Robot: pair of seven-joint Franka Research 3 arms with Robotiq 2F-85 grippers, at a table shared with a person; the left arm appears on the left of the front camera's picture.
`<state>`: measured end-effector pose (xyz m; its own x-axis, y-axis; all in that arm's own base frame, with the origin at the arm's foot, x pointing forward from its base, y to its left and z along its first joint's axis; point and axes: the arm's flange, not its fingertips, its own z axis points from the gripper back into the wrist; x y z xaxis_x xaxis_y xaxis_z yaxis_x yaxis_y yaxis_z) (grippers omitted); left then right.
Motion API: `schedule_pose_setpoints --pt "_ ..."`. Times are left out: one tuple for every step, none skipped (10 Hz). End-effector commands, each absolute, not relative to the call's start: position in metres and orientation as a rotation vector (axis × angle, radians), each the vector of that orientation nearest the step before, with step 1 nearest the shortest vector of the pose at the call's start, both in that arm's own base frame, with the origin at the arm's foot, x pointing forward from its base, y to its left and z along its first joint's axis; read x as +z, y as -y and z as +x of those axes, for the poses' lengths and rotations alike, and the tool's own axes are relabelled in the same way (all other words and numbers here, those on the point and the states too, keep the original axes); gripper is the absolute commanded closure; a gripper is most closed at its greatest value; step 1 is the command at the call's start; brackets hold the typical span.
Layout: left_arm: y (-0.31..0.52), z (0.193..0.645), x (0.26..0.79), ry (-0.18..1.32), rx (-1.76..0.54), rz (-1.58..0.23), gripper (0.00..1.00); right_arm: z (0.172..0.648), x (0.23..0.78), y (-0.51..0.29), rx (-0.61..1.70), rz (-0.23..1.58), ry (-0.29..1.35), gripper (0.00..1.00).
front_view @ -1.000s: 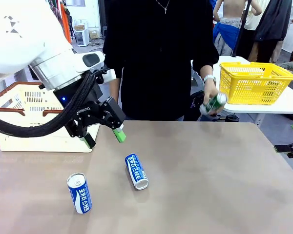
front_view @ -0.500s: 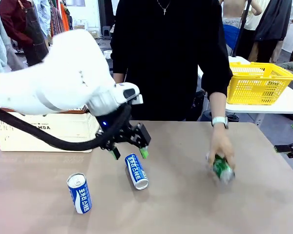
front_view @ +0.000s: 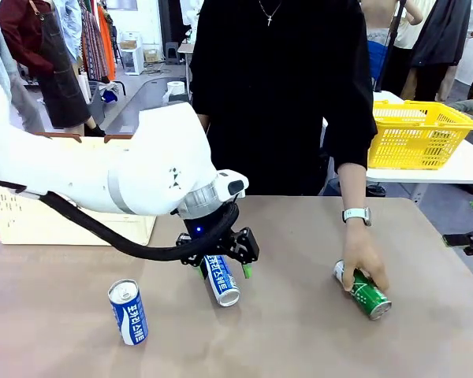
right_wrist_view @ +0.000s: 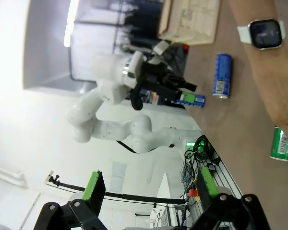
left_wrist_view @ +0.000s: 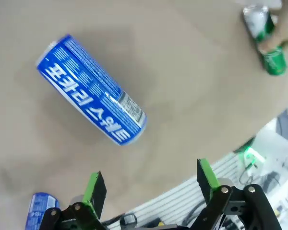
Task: Place the drinks into the Shopping basket.
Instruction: Pick up one drink and place it into the Shopping basket.
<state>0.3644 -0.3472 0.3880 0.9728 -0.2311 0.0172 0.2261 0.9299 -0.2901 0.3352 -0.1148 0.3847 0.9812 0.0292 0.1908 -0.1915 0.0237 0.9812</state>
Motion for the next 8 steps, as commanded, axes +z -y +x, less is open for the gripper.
schedule_pose_setpoints --pt "0.36 0.375 0.365 0.055 -0.139 -0.215 0.0 0.334 0.391 0.116 0.163 1.54 0.107 0.0" --pt "0.362 0.381 0.355 0.066 -0.104 -0.19 0.0 0.334 0.391 0.116 0.163 1.54 0.107 0.0" --pt "0.364 0.387 0.343 0.095 -0.001 -0.136 0.0 0.334 0.391 0.116 0.163 1.54 0.107 0.0" --pt "0.365 0.391 0.334 0.107 0.075 -0.094 0.0 0.334 0.391 0.116 0.163 1.54 0.107 0.0" --pt "0.368 0.393 0.33 0.102 0.099 -0.097 0.0 0.334 0.391 0.116 0.163 1.54 0.107 0.0" --pt "0.371 0.398 0.321 0.094 0.119 -0.08 0.0 0.334 0.391 0.116 0.163 1.54 0.107 0.0" --pt "0.373 0.402 0.312 0.109 0.145 -0.068 0.0 0.334 0.391 0.116 0.163 1.54 0.107 0.0" --pt "0.373 0.405 0.307 0.114 0.168 -0.058 0.0 0.334 0.391 0.116 0.163 1.54 0.107 0.0"
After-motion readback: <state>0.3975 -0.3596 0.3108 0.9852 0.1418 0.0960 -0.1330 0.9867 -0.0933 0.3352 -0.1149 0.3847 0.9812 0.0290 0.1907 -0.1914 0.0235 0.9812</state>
